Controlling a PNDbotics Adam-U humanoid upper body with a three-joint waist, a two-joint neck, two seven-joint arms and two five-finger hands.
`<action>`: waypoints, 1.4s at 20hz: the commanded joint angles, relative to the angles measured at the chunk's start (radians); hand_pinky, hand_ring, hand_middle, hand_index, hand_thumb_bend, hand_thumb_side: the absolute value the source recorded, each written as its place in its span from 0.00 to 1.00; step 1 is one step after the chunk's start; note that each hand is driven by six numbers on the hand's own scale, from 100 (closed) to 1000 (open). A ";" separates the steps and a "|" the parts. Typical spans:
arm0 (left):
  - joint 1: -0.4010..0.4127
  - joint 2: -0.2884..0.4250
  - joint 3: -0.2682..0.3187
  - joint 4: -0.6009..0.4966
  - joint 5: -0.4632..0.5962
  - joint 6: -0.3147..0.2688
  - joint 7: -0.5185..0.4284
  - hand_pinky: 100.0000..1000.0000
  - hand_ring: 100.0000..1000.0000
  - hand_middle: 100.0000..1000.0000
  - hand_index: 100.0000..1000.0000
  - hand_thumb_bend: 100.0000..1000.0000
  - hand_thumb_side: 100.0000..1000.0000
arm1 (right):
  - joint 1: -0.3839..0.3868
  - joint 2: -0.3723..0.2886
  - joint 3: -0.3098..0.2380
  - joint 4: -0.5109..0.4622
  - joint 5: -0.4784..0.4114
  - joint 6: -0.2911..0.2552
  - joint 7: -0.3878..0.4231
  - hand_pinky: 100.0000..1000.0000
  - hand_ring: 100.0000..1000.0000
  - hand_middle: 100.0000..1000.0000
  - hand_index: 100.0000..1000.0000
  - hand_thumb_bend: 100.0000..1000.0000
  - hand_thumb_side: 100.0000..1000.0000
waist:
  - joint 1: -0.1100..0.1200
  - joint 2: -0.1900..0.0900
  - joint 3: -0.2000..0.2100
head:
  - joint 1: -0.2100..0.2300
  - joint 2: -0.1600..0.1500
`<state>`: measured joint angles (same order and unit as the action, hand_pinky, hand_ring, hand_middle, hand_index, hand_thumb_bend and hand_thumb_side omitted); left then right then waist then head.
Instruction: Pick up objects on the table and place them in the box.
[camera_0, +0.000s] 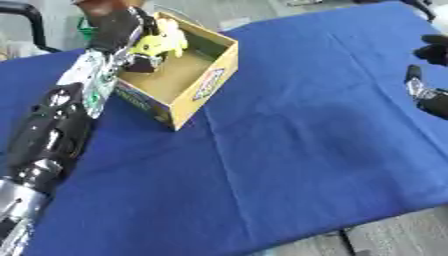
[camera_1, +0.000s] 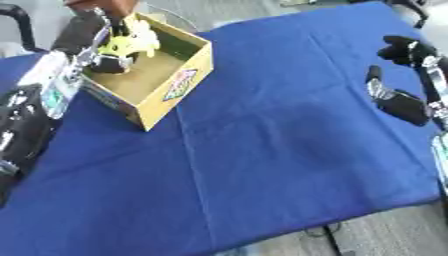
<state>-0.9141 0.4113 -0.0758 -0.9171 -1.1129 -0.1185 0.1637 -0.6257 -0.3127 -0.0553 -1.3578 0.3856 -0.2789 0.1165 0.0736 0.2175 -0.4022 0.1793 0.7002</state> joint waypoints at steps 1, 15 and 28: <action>-0.014 0.009 0.018 0.009 -0.052 -0.002 -0.004 0.63 0.60 0.57 0.71 0.59 0.10 | -0.022 -0.009 -0.003 -0.028 -0.003 0.000 0.004 0.83 0.77 0.66 0.87 0.00 0.15 | -0.005 -0.013 -0.002 | 0.012 -0.015; 0.063 0.089 0.010 -0.267 0.174 -0.032 -0.006 0.71 0.75 0.72 0.78 1.00 0.33 | 0.006 -0.020 -0.021 -0.043 -0.004 0.011 -0.007 0.83 0.77 0.66 0.87 0.00 0.11 | -0.005 -0.018 0.089 | -0.055 -0.008; 0.497 0.188 0.136 -0.795 0.518 0.098 -0.046 0.67 0.73 0.67 0.75 0.89 0.17 | 0.027 -0.045 -0.047 -0.060 -0.005 0.027 -0.030 0.83 0.77 0.66 0.87 0.00 0.16 | -0.013 -0.010 0.218 | -0.125 -0.019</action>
<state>-0.4113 0.5658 0.0300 -1.6613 -0.6088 -0.0332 0.1176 -0.5878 -0.3288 -0.0928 -1.3924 0.3856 -0.2533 0.0938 0.0651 0.2220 -0.1808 0.0598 0.6922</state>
